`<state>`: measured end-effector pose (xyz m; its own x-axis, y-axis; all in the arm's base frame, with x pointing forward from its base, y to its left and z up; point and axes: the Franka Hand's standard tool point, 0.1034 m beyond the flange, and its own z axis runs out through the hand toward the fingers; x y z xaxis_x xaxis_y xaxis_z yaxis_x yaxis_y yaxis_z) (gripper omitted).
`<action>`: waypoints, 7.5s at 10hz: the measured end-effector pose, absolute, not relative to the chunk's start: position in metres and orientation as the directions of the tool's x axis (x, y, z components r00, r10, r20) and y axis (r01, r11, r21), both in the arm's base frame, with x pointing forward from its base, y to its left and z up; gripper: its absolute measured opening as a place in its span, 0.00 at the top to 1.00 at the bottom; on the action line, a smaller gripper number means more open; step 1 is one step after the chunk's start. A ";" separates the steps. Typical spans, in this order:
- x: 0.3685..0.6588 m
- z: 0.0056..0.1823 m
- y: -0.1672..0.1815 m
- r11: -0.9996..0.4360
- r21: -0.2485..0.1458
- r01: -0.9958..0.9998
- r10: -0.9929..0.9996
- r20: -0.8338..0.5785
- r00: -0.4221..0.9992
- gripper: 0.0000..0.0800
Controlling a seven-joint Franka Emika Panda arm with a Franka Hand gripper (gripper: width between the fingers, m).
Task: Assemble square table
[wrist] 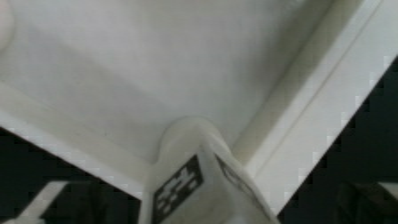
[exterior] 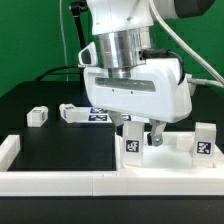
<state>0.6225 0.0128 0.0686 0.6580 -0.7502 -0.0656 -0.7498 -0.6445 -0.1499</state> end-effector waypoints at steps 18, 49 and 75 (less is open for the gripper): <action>0.625 0.070 0.005 -0.222 -0.106 -0.969 -0.967 -0.104 0.232 0.64; 0.630 0.065 0.006 -0.332 -0.132 -0.934 -0.938 -0.061 0.342 0.23; 0.626 0.068 0.006 0.383 -0.011 -0.924 -0.907 -0.196 -0.373 0.63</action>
Offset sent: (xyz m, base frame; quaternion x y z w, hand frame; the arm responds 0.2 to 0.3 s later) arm 0.0127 -0.0063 0.0130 -0.0510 0.0258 -0.2878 0.9560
